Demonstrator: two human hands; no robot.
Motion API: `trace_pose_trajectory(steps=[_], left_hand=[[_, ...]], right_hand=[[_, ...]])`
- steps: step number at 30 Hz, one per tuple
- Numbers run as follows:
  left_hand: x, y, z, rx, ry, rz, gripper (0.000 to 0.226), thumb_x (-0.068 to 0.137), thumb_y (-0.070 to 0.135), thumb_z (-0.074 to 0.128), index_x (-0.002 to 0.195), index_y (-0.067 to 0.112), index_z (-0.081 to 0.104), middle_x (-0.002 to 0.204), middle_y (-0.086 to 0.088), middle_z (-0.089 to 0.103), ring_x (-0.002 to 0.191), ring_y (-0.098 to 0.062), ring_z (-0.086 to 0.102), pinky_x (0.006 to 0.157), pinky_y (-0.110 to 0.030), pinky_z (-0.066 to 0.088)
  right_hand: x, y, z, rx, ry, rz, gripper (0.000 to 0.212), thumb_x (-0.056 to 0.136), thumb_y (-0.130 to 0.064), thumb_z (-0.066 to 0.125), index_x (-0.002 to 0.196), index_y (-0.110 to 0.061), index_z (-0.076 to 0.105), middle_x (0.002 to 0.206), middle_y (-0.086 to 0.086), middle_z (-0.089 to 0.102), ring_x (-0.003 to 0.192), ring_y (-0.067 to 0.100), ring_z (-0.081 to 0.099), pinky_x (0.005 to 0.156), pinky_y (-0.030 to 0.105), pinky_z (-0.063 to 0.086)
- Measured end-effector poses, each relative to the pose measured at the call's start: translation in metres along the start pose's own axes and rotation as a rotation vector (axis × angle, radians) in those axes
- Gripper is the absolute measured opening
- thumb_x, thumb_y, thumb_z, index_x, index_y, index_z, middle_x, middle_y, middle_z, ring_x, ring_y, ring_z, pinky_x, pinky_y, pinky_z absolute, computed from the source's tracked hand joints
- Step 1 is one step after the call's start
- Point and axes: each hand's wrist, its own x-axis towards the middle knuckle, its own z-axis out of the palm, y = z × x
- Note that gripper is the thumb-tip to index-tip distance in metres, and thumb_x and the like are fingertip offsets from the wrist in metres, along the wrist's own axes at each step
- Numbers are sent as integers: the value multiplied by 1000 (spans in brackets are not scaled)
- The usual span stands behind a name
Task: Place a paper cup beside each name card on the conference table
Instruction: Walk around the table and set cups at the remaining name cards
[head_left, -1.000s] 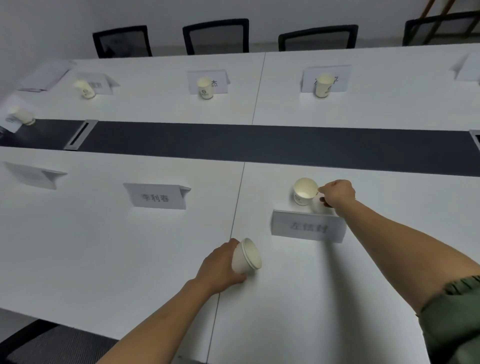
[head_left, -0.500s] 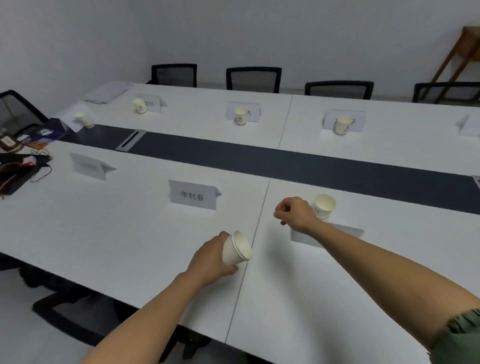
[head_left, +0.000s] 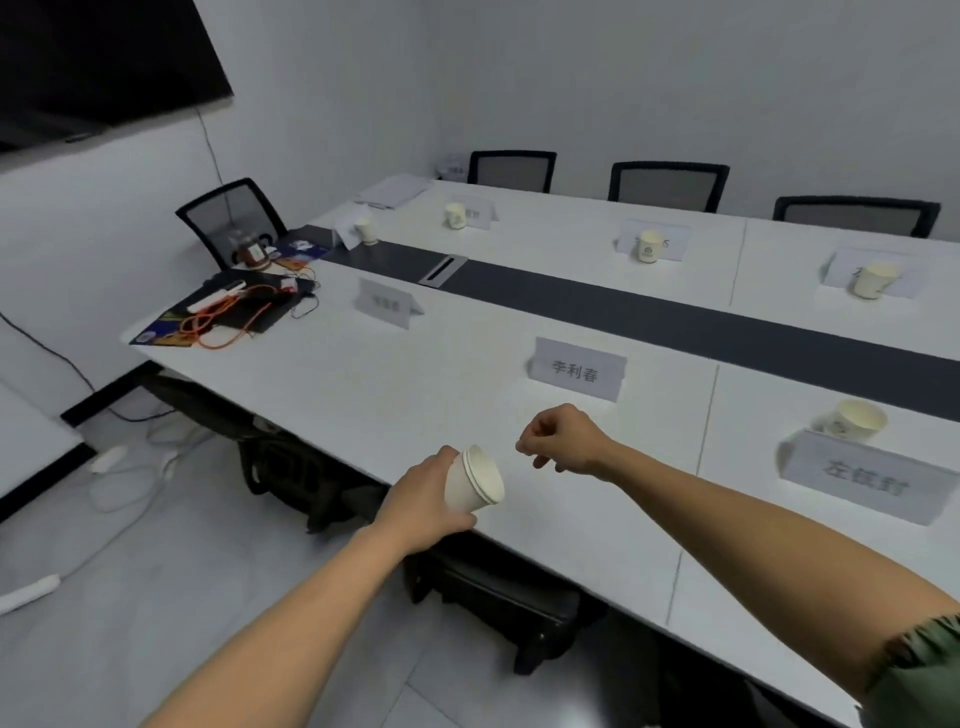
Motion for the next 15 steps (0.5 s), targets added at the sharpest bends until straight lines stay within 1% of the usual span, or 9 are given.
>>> trace_pose_trajectory(steps=[3, 7, 12, 15], left_hand=[[-20, -41, -28, -4, 23, -40, 67, 67, 37, 76, 125, 27, 43, 111, 6, 57, 99, -20, 57, 80, -40, 55], [-21, -82, -55, -21, 65, -65, 66, 67, 36, 77, 124, 25, 43, 111, 4, 56, 99, -21, 57, 82, -40, 53], [-2, -98, -61, -25, 55, -61, 67, 67, 37, 76, 123, 26, 43, 110, 4, 57, 99, -21, 57, 82, -39, 53], [30, -107, -68, -6, 33, -49, 68, 67, 37, 77, 126, 26, 42, 113, 5, 57, 100, -20, 57, 82, -38, 52]], right_hand=[[6, -36, 40, 46, -64, -23, 21, 85, -19, 71, 92, 0, 69, 90, 6, 73, 73, 15, 71, 58, 28, 47], [24, -74, 72, 40, -108, -56, 20, 84, -18, 72, 91, 0, 69, 89, 6, 73, 72, 15, 70, 57, 27, 47], [51, -85, 84, 29, -126, -51, 21, 84, -19, 73, 91, 0, 69, 81, 1, 70, 69, 12, 69, 56, 25, 46], [82, -87, 85, 32, -137, -45, 16, 83, -17, 74, 88, -3, 69, 77, 0, 68, 68, 12, 68, 56, 25, 46]])
